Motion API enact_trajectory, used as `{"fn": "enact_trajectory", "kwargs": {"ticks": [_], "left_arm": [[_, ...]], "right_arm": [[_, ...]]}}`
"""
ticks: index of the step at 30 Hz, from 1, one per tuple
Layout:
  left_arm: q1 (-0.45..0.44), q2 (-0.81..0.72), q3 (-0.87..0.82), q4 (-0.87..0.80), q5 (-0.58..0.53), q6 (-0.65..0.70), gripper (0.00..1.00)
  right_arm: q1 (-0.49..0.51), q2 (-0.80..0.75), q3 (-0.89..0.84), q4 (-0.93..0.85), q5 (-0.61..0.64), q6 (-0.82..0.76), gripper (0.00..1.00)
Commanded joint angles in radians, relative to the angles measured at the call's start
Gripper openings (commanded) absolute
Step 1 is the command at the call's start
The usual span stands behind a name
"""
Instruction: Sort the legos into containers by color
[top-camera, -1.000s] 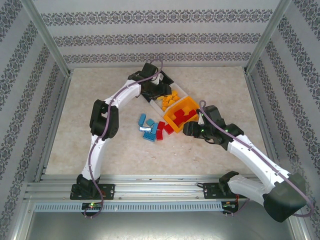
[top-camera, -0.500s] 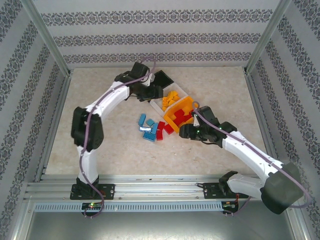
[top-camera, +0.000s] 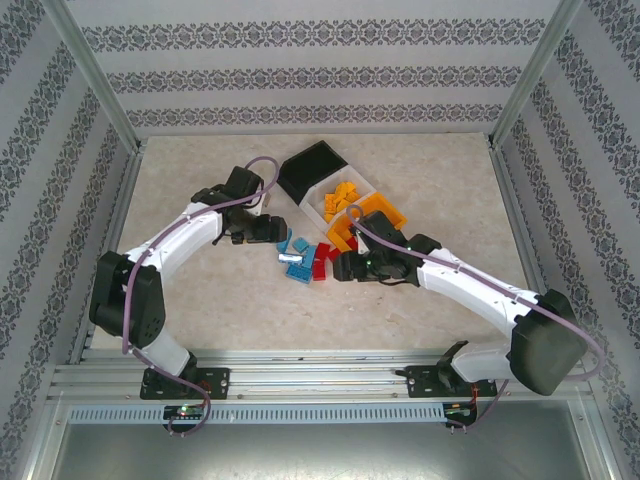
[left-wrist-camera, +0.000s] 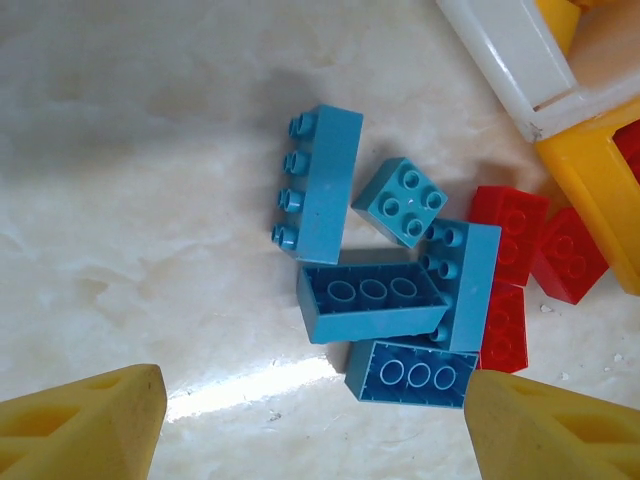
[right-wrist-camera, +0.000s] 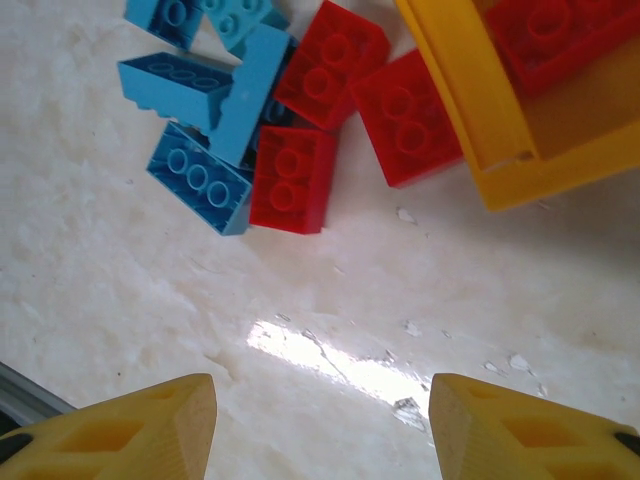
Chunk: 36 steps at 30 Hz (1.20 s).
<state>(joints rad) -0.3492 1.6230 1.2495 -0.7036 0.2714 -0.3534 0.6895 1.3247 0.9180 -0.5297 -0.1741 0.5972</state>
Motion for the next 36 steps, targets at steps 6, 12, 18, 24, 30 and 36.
{"fn": "enact_trajectory", "kwargs": {"ticks": [6,12,18,24,30,36], "left_arm": [[-0.004,0.176,0.133,-0.033,-0.038,0.089,0.74],[-0.027,0.272,0.194,-0.029,-0.047,0.094,0.70],[-0.033,0.337,0.234,-0.045,-0.065,0.113,0.67],[-0.033,0.374,0.233,-0.041,-0.073,0.117,0.66],[-0.033,0.410,0.232,-0.031,-0.069,0.117,0.59],[-0.029,0.434,0.234,-0.014,-0.046,0.098,0.40]], "right_arm": [[0.030,-0.019,0.023,-0.012,0.047,0.015,0.59],[0.024,-0.056,-0.002,-0.028,0.075,0.013,0.59],[0.021,-0.055,-0.010,-0.024,0.076,0.014,0.59],[0.010,-0.056,-0.017,-0.021,0.071,0.010,0.60],[-0.001,-0.064,-0.022,-0.019,0.070,0.007,0.60],[-0.012,-0.077,-0.033,-0.021,0.069,0.007,0.60]]}}
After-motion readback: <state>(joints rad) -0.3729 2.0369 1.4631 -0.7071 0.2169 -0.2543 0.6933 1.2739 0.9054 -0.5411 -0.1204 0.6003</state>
